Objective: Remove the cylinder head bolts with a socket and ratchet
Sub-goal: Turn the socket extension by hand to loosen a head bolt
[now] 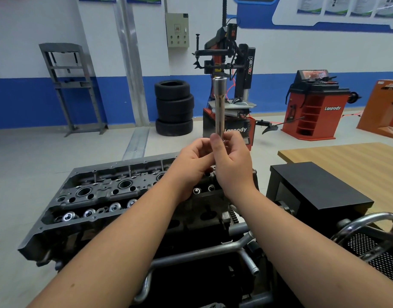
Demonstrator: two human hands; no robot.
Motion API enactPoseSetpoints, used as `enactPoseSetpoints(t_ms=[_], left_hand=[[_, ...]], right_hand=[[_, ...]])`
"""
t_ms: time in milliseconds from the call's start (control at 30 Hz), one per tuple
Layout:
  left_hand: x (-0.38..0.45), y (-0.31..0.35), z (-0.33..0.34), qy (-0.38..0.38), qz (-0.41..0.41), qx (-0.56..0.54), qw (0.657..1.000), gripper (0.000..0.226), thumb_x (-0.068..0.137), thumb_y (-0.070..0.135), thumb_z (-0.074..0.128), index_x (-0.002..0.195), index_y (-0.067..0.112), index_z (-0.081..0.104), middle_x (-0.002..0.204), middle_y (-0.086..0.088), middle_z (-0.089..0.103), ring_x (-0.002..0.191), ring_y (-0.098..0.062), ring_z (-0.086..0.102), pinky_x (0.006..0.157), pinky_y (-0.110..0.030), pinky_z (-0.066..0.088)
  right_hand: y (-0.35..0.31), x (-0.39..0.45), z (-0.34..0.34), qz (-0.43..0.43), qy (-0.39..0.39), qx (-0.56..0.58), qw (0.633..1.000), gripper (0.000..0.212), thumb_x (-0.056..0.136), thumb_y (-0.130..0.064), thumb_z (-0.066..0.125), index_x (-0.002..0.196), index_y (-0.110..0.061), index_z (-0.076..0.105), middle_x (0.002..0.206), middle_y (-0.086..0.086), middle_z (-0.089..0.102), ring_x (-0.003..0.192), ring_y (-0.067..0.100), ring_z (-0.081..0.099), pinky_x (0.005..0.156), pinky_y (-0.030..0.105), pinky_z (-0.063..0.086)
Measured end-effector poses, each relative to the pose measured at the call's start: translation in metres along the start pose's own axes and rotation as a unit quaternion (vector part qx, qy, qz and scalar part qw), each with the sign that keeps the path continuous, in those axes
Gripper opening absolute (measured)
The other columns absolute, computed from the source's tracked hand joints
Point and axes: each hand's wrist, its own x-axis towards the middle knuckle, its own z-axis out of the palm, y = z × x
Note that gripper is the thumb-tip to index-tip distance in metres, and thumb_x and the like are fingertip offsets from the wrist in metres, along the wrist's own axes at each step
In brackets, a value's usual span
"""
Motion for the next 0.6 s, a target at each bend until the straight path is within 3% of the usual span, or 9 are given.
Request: enactPoseSetpoints(t_ms=[200, 333, 400, 533, 600], left_hand=[[-0.0002, 0.0025, 0.0029, -0.010, -0.022, -0.008, 1.000, 0.029, 0.108, 0.023, 0.050, 0.131, 0.013, 0.064, 0.119, -0.009, 0.075, 0.112, -0.024, 0.070, 0.095, -0.036, 0.059], [0.0003, 0.0010, 0.0026, 0.000, -0.014, 0.012, 1.000, 0.025, 0.104, 0.025, 0.060, 0.125, 0.012, 0.066, 0.114, -0.006, 0.077, 0.106, -0.021, 0.073, 0.093, -0.038, 0.060], [0.0006, 0.0000, 0.0022, 0.009, -0.012, 0.016, 1.000, 0.025, 0.101, 0.024, 0.064, 0.122, 0.010, 0.065, 0.112, -0.008, 0.077, 0.106, -0.026, 0.072, 0.093, -0.042, 0.058], [-0.0002, 0.0004, 0.0013, 0.005, -0.010, 0.015, 1.000, 0.024, 0.102, 0.026, 0.063, 0.122, 0.013, 0.067, 0.111, -0.006, 0.077, 0.106, -0.024, 0.072, 0.091, -0.039, 0.060], [-0.0011, 0.0017, 0.0016, -0.007, -0.019, 0.000, 1.000, 0.025, 0.104, 0.028, 0.057, 0.123, 0.017, 0.067, 0.113, -0.005, 0.077, 0.107, -0.020, 0.072, 0.092, -0.036, 0.060]], right_hand=[[0.0000, 0.0023, 0.0000, 0.006, 0.007, -0.004, 1.000, 0.030, 0.104, -0.043, 0.039, 0.085, -0.038, 0.061, 0.085, -0.015, 0.067, 0.081, 0.002, 0.063, 0.068, 0.018, 0.050], [0.0011, 0.0023, 0.0006, 0.023, 0.008, 0.013, 1.000, 0.013, 0.100, -0.049, 0.050, 0.098, -0.037, 0.057, 0.084, -0.012, 0.067, 0.082, 0.003, 0.065, 0.070, 0.019, 0.053], [0.0016, 0.0017, 0.0008, 0.021, 0.019, 0.007, 1.000, 0.017, 0.095, -0.052, 0.056, 0.098, -0.036, 0.051, 0.084, -0.007, 0.065, 0.077, 0.004, 0.065, 0.067, 0.019, 0.052], [0.0007, 0.0016, 0.0009, 0.009, 0.014, -0.010, 1.000, 0.016, 0.101, -0.045, 0.050, 0.089, -0.034, 0.054, 0.076, -0.015, 0.063, 0.074, -0.003, 0.061, 0.063, 0.011, 0.045], [0.0010, 0.0026, 0.0011, 0.014, 0.008, -0.006, 1.000, 0.025, 0.102, -0.045, 0.043, 0.086, -0.032, 0.059, 0.077, -0.017, 0.065, 0.075, -0.001, 0.061, 0.063, 0.012, 0.045]])
